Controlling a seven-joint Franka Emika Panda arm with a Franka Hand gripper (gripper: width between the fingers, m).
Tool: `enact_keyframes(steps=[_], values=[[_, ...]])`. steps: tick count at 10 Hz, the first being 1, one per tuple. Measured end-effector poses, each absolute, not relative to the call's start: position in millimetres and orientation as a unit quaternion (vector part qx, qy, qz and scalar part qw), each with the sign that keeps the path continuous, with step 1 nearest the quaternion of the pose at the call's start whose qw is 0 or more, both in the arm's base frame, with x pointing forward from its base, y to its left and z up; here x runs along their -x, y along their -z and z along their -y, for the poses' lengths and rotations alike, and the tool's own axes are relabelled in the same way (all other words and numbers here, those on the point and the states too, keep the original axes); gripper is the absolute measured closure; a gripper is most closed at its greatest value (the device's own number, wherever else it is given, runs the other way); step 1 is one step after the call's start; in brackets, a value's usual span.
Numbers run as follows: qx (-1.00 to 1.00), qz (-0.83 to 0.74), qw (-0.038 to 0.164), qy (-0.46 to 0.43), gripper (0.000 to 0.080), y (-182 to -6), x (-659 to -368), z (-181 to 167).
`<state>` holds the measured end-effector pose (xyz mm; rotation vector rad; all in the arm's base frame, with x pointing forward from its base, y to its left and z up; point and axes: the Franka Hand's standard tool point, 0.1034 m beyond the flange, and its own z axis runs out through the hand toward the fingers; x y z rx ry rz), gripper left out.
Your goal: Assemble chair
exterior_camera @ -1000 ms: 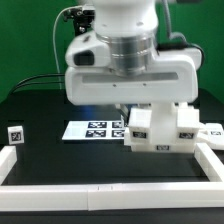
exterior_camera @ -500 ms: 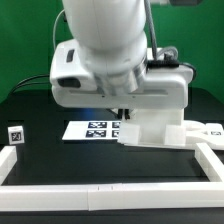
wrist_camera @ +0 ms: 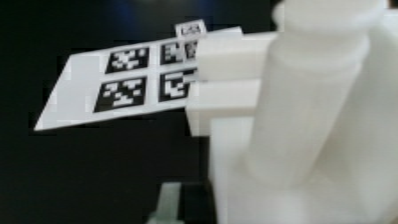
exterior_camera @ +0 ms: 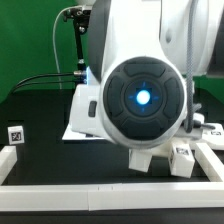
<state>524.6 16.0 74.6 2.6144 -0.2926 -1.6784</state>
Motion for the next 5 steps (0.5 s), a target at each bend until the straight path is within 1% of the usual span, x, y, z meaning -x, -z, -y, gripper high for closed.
enact_keyframes(steps=[2, 5], values=[[-0.836, 0.096, 0.008, 0.541, 0.0768, -79.2, -514.8, -16.7], [-0.847, 0.087, 0.005, 0.524, 0.0768, -69.3, -523.5, -39.9]])
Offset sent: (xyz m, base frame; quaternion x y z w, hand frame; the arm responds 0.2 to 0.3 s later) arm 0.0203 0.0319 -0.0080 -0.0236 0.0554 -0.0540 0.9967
